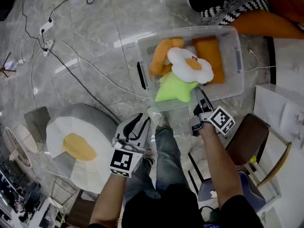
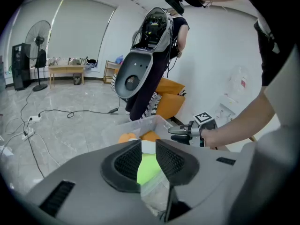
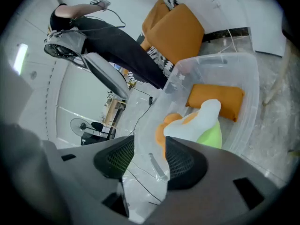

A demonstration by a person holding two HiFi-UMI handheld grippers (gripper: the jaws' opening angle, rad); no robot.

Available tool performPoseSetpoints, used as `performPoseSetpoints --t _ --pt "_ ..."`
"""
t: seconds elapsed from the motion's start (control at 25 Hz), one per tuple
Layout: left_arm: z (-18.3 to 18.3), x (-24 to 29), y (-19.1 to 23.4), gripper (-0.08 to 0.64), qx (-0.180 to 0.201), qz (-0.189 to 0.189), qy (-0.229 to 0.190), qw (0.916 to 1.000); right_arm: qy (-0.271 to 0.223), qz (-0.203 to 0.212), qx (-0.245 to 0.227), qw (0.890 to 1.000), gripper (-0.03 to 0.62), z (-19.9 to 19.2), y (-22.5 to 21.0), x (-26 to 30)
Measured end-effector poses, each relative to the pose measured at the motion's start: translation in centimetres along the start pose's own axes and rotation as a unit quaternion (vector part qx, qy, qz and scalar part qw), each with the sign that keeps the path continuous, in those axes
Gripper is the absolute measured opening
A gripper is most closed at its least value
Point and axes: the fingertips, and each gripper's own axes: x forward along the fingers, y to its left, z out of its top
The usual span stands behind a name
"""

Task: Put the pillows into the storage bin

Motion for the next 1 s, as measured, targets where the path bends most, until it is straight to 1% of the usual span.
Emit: performPoseSetpoints --t 0.16,0.32,0.4,0.48,0.6,0.72,0.8,0.84,0.88,0.96,1.0 --pt "1.4 -2.4 1.0 0.106 0.003 0.024 -0.029 0.9993 0.011 0.027 -0.058 0.998 0.212 -0.4 4.0 -1.2" --pt "3.9 -5.8 1.5 0.104 -0.003 0.049 -0.07 0.9964 0.024 0.066 -0.136 0.988 0.183 -2.4 10.3 -3.0" --pt "5.3 -7.9 1.6 0.105 -0.008 0.058 -0.088 0.9945 0.036 0.087 -0.178 0.979 0.14 -4.0 13.9 -4.2" --pt "6.6 -10.0 1.8 0.104 -0.009 0.071 -0.105 0.9919 0.046 0.114 -0.218 0.968 0.123 -5.5 17.3 -5.3" --pt "7.9 -14.2 2.4 0.105 0.001 0.097 -0.131 0.9866 0.051 0.153 -0.251 0.955 0.102 -7.5 21.8 -7.1" --pt "8.4 -19.7 3.6 0.105 -0.007 0.136 -0.156 0.9782 0.056 0.189 -0.281 0.939 0.087 -10.2 26.5 -9.0" --pt "8.3 -23.5 4.2 0.104 -0.016 0.162 -0.173 0.9714 0.061 0.21 -0.313 0.924 0.08 -12.3 29.7 -10.3" --pt "8.1 -25.5 4.4 0.104 -0.021 0.175 -0.181 0.9677 0.063 0.217 -0.341 0.912 0.079 -13.4 31.1 -11.1" --pt "7.8 -27.3 4.4 0.104 -0.025 0.188 -0.188 0.9637 0.063 0.225 -0.376 0.897 0.077 -14.6 32.5 -12.0" --pt "6.9 -31.1 4.5 0.104 -0.031 0.216 -0.199 0.9554 0.06 0.248 -0.444 0.859 0.074 -17.3 35.4 -13.9" --pt "6.3 -33.1 4.5 0.104 -0.034 0.229 -0.203 0.9514 0.059 0.262 -0.471 0.84 0.072 -19.0 37.0 -14.9"
